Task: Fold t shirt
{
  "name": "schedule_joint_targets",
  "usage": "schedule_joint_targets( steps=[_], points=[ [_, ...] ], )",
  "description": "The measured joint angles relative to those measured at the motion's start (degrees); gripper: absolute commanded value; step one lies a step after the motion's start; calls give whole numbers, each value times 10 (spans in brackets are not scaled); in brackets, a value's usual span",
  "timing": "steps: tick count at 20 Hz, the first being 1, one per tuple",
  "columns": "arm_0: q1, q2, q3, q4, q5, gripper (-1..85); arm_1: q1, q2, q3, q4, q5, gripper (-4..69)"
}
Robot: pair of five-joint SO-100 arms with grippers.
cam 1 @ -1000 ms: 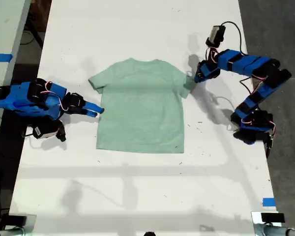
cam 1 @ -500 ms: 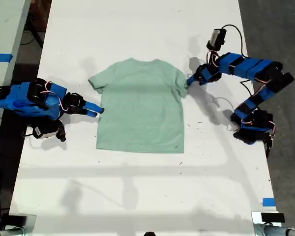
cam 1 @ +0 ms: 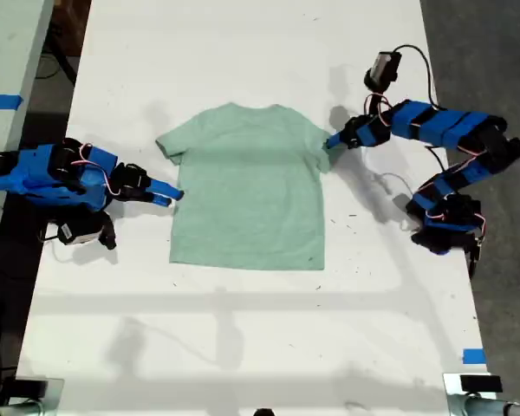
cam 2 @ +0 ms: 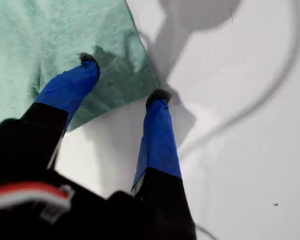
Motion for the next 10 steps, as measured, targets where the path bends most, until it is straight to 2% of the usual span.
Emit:
schedule_joint_targets(
  steps=[1, 2, 8, 10],
  points=[
    [0, 0, 0, 0, 0, 184, 0, -31, -25, 11, 0, 214],
    [0, 0, 0, 0, 0, 184, 0, -56, -47, 22, 0, -11],
    [0, 0, 0, 0, 0, 184, -18, -109, -127, 62, -18, -11],
    [0, 0, 0, 0, 0, 184, -56, -86, -151, 80, -19, -11]
  ],
)
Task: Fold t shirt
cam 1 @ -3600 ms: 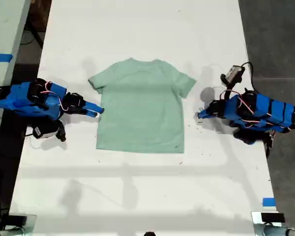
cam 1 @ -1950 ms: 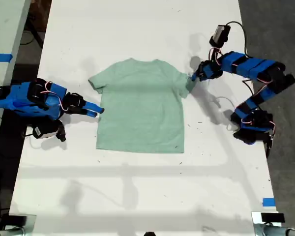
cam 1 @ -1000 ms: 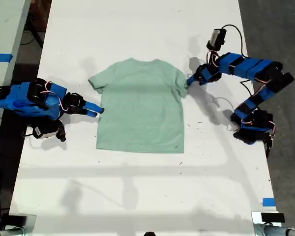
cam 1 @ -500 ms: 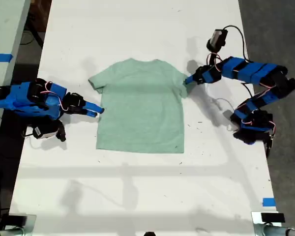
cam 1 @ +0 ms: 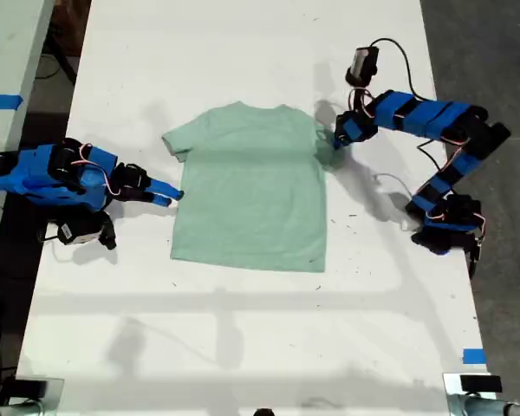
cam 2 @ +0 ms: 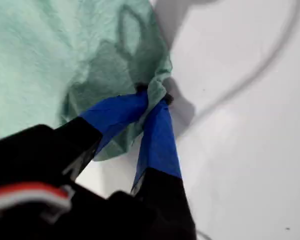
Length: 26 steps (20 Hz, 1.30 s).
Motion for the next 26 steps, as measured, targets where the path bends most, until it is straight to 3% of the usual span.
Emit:
schedule_joint_targets(
  steps=[6, 11, 13, 15, 16, 17, 19, 22, 26],
  points=[
    [0, 0, 0, 0, 0, 184, -205, -33, -187, 19, 13, -11],
    [0, 0, 0, 0, 0, 184, -273, -171, -270, -6, 43, -8],
    [0, 0, 0, 0, 0, 184, -298, -188, -279, -13, 47, 164],
    [0, 0, 0, 0, 0, 184, -305, -188, -299, -4, 47, 200],
    [0, 0, 0, 0, 0, 184, -304, -187, -310, 21, 47, 135],
    [0, 0, 0, 0, 0, 184, -300, -177, -311, 53, 47, 1],
    [0, 0, 0, 0, 0, 184, -274, -117, -288, 104, 60, 1],
    [0, 0, 0, 0, 0, 184, -243, 47, -156, 117, 86, 1],
    [0, 0, 0, 0, 0, 184, -294, 330, 109, 113, 171, 2]
  ],
)
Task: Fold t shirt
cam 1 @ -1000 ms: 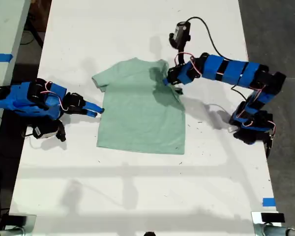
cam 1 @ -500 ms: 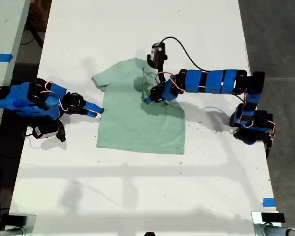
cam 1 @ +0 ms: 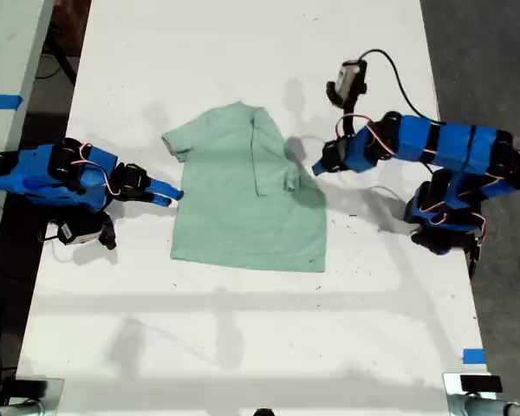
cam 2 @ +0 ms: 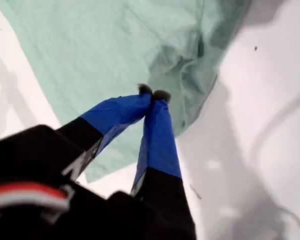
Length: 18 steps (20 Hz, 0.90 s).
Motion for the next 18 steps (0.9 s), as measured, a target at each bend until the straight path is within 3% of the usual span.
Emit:
schedule_joint_targets(
  steps=[3, 7, 18],
  points=[
    [0, 0, 0, 0, 0, 184, -55, 270, 261, -5, 62, 2],
    [0, 0, 0, 0, 0, 184, -81, 625, 435, 131, 89, 2],
    [0, 0, 0, 0, 0, 184, -68, 679, 521, 112, 111, 3]
  ],
)
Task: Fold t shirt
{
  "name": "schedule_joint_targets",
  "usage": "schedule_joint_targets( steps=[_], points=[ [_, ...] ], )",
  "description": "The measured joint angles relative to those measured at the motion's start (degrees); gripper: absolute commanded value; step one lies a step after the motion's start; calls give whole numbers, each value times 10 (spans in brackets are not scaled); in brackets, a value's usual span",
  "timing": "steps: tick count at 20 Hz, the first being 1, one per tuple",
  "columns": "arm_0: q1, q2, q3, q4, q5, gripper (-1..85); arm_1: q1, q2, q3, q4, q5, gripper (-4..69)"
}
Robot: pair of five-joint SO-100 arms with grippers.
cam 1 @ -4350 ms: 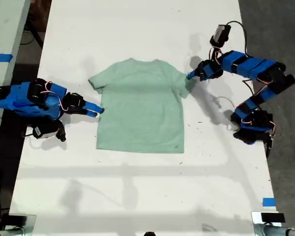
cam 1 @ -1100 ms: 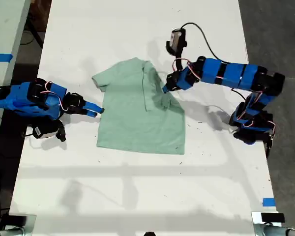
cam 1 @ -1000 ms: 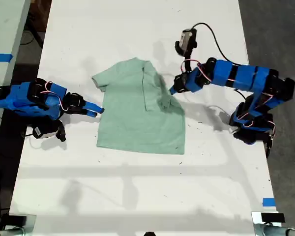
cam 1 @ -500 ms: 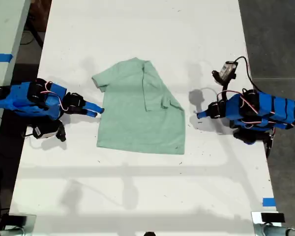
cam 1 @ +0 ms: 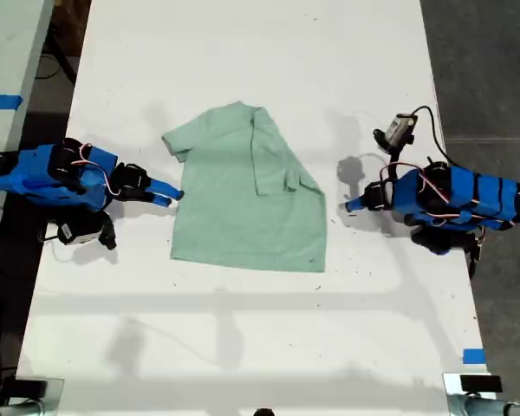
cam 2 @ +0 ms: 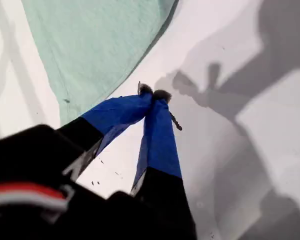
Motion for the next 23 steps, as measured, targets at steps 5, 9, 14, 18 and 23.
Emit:
schedule_joint_targets(
  steps=[5, 9, 14, 18, 23],
  points=[
    [0, 0, 0, 0, 0, 184, -1, 0, 1, 0, 10, 3],
    [0, 0, 0, 0, 0, 184, -1, 0, 1, 0, 10, 3],
    [0, 0, 0, 0, 0, 184, -1, 0, 1, 0, 10, 3],
    [0, 0, 0, 0, 0, 184, -1, 0, 1, 0, 10, 3],
    [0, 0, 0, 0, 0, 184, -1, 0, 1, 0, 10, 3]
  ],
)
